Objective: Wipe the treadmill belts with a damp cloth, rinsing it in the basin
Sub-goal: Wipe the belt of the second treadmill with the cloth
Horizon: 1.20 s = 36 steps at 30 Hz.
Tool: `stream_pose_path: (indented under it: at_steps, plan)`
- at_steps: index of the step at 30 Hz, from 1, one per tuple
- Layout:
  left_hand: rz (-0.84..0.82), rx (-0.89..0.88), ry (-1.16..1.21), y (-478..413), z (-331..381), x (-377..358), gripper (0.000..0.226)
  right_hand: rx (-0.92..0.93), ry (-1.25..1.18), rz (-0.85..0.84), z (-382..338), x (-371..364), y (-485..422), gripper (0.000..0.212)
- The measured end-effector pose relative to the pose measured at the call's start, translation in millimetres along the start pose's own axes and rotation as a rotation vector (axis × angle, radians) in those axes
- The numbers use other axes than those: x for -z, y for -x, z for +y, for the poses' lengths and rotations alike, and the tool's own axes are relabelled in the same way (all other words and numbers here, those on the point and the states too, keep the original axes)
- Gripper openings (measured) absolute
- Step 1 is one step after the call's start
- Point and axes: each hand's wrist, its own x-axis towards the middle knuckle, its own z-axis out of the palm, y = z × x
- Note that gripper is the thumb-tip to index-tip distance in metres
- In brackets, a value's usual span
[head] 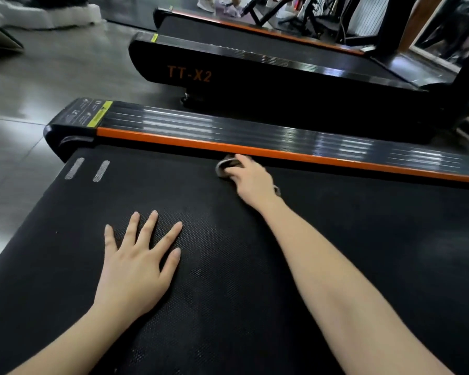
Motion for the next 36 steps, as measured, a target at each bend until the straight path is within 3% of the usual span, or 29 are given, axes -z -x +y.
stream_pose_path:
  at_steps: [3, 5, 11, 15, 19, 21, 23, 26, 28, 30, 36]
  plan:
    - [-0.021, 0.015, -0.005, -1, 4, 0, 0.055, -0.212, -0.005, 0.019, 50, 6, 15, 0.03]
    - [-0.026, 0.027, 0.007, -2, 6, 0, 0.057, -0.267, 0.021, 0.0, 38, 6, 17, 0.03]
    - [-0.058, 0.048, 0.038, 0, 6, 5, 0.064, 0.15, 0.052, 0.01, -47, 16, 76, 0.029]
    - [-0.072, 0.042, 0.037, -1, 6, 7, 0.065, 0.313, 0.091, -0.024, -81, 37, 152, 0.034]
    - [-0.072, 0.037, 0.029, 0, 6, 7, 0.066, 0.356, 0.056, 0.272, -84, 93, 184, 0.021]
    - [-0.071, 0.041, 0.033, 0, 6, 7, 0.068, 0.309, 0.096, 0.469, -82, 107, 184, 0.025]
    - [-0.071, 0.044, 0.034, 0, 7, 7, 0.068, 0.239, 0.079, 0.537, -79, 104, 179, 0.027]
    - [-0.064, 0.043, 0.042, -1, 7, 6, 0.069, 0.105, -0.042, 0.315, -80, 85, 178, 0.038]
    - [-0.058, 0.04, 0.044, -1, 6, 6, 0.068, 0.143, -0.076, 0.048, -82, 65, 184, 0.056]
    - [-0.051, 0.036, 0.037, -2, 6, 5, 0.068, 0.194, -0.077, -0.131, -81, 45, 185, 0.056]
    - [-0.068, 0.038, 0.035, -1, 6, 6, 0.067, 0.043, -0.003, -0.188, -90, 25, 144, 0.059]
